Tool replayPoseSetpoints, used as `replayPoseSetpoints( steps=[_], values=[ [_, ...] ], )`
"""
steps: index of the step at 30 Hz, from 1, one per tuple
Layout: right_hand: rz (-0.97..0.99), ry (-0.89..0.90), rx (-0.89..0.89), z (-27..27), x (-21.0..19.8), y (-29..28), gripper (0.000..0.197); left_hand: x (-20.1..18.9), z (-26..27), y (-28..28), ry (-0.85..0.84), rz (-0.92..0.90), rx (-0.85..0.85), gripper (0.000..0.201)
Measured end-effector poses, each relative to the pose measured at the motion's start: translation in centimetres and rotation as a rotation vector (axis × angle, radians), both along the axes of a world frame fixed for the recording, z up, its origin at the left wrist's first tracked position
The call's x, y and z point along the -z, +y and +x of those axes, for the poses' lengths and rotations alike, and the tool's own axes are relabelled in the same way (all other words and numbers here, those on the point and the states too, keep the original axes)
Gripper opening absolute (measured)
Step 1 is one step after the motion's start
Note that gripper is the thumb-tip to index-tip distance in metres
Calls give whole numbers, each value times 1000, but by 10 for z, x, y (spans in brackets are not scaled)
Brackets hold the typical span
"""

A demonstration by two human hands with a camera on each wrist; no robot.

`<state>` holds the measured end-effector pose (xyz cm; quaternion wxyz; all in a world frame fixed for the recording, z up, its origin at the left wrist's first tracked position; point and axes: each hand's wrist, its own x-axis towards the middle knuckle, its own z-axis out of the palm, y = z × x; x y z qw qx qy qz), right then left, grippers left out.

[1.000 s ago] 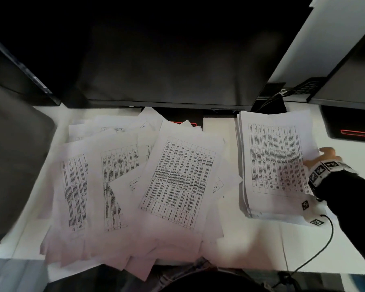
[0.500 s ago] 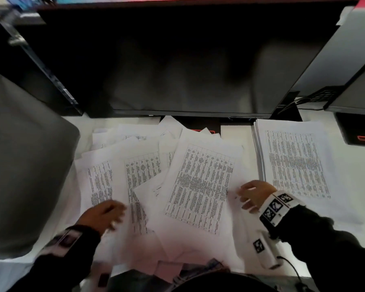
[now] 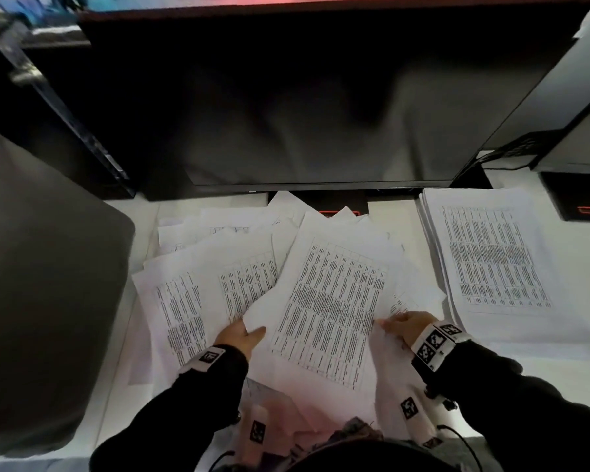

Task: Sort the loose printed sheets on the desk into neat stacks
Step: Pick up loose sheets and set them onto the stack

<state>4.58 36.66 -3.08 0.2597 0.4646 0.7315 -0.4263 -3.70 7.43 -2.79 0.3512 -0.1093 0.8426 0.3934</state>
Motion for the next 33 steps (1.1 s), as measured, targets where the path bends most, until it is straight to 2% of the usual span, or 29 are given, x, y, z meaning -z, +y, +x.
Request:
replayPoseSetpoints(
  steps=[4,6,8,9,10,11,14,17,18,20,21,24,25,27,29,31,32,33],
  values=[
    [-3,-19,-4,-7,-3,-8,22,4,-3,-11,-30,-36,55,49],
    [21,-10,-5,-9,1,-10,19,6,-2,-18,-128,-17,71,52],
    [19,-10,-20,-11,2,-12,13,3,3,-20,-222,24,91,35],
    [19,6,-18,-11,0,-13,14,3,5,-21,-246,52,48,29],
    [25,26,-4,-11,0,-14,20,3,5,-23,-252,87,-23,32],
    [34,44,23,-10,-1,-14,25,4,3,-24,-245,128,-108,35],
    [59,64,101,-6,1,-8,37,4,-3,-29,-150,180,-237,28],
    [0,57,194,-2,-1,4,44,6,-2,-33,-45,106,-169,34],
    [-44,43,229,0,-2,6,43,3,1,-31,-72,131,-145,32],
    [-98,10,257,4,-4,5,37,6,12,-27,-168,179,-37,40],
    [-98,-5,235,6,-1,5,40,6,19,-22,-204,172,77,44],
    [21,-18,59,5,-2,2,55,-4,37,-5,-257,-71,633,65],
    [39,-10,26,5,-4,1,56,-5,41,0,-233,-169,753,63],
    [49,-18,-5,3,-10,0,55,-10,45,6,-182,-262,851,50],
    [65,-47,-39,2,-16,-1,50,-10,48,7,-172,-214,823,53],
    [90,-49,-64,0,-19,1,44,-8,47,5,-156,-53,675,66],
    [103,-37,-57,-2,-20,2,40,-5,44,4,-114,34,543,58],
    [118,-21,-51,-3,-20,5,38,-2,41,3,-69,88,373,41]
  ],
)
